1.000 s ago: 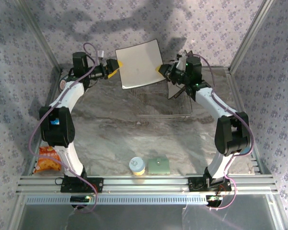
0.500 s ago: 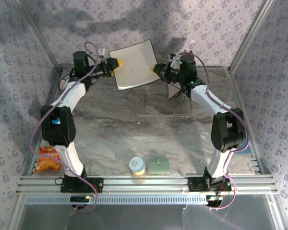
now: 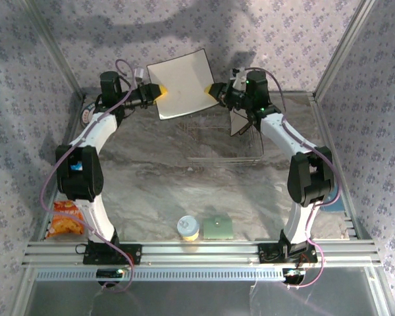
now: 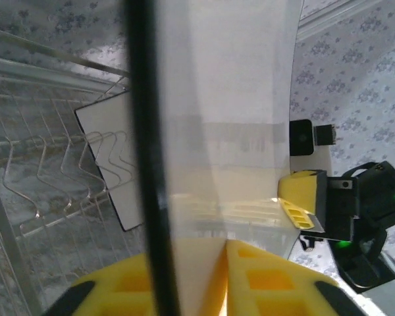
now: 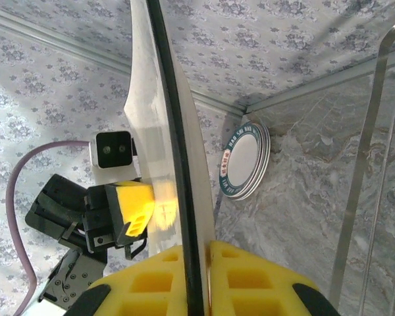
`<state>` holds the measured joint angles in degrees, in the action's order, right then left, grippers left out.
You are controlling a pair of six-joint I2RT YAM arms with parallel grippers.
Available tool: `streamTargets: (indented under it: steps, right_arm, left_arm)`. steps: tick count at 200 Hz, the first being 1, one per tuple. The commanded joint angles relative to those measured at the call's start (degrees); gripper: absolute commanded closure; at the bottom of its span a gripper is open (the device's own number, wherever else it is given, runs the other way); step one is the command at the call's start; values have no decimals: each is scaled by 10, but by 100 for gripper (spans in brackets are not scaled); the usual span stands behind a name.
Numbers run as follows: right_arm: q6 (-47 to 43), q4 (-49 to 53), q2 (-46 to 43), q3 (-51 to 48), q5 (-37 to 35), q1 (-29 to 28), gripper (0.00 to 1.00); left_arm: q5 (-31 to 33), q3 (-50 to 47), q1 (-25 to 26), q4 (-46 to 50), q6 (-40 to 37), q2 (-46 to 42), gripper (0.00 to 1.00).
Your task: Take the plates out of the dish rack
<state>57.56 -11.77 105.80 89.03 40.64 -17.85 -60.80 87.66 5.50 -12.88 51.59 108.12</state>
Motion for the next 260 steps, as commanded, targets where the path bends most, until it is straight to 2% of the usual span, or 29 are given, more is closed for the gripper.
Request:
streamTargets:
  steps: [1,53,64,84,98,122,128,143,162,208,230,260]
  right_arm:
    - [-7,-68,-15,47,24,-7,100]
    - [-25,-40,-14,54,21,-7,98]
    - [-32,-31,-15,57,20,-8,88]
    - [-47,-6,-16,66,17,-6,51]
    - [-61,19,-16,75,16,-4,30]
    - [-82,68,-19,89,6,2,8]
    - [-88,83,-20,93,2,4,0]
    - [-113,134,-25,109,-11,14,0]
    - [-169,246,-30,149,-46,25,0]
    - [-326,503,-24,292,-203,45,0]
    - [-357,561,-29,333,-265,55,0]
    - [-382,600,-48,339,-342,69,0]
  left_arm:
    - [-12,12,9,0,-22,-5,100]
    - [-4,17,9,5,-25,-8,100]
    - [-1,17,9,4,-25,-10,100]
    - [5,20,7,0,-20,-12,100]
    - [8,25,3,-4,-14,-12,100]
    - [9,39,-3,-10,-4,-11,100]
    - [9,42,-6,-8,-4,-12,100]
    - [14,44,-16,-10,0,-18,100]
    - [28,35,-32,-15,4,-33,100]
    - [109,-34,-64,-42,17,-78,100]
    - [161,-72,-77,-44,17,-103,100]
    - [249,-141,-86,-58,18,-148,100]
